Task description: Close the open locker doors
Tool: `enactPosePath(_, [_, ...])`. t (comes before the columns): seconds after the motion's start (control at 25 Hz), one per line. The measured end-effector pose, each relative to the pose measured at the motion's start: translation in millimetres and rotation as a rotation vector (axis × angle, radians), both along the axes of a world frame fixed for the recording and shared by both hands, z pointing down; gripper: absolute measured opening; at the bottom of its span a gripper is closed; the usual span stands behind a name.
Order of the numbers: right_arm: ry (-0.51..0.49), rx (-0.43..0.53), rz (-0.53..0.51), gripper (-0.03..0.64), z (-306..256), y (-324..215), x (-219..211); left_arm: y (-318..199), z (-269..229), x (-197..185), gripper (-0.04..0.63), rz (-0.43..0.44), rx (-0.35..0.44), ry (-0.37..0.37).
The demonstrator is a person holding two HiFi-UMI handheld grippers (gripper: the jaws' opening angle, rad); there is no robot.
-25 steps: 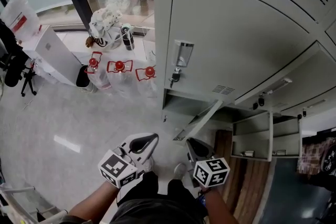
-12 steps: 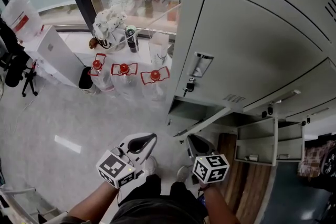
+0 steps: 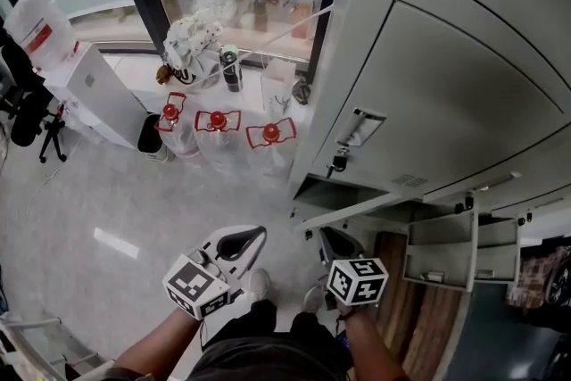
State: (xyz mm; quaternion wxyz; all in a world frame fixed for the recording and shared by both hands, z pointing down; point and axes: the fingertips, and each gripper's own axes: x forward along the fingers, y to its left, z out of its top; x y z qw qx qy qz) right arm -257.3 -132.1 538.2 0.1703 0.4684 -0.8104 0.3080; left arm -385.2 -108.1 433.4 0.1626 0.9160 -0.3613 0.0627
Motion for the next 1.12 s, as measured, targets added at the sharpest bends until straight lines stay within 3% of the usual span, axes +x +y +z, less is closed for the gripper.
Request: enactPosePath(1.12, [-0.004,-0.011,-0.050,0.032,3.9,-46.2,-18.2,-36.4,0.6,-11.5,0.009,-0.062,-0.017,-0.004])
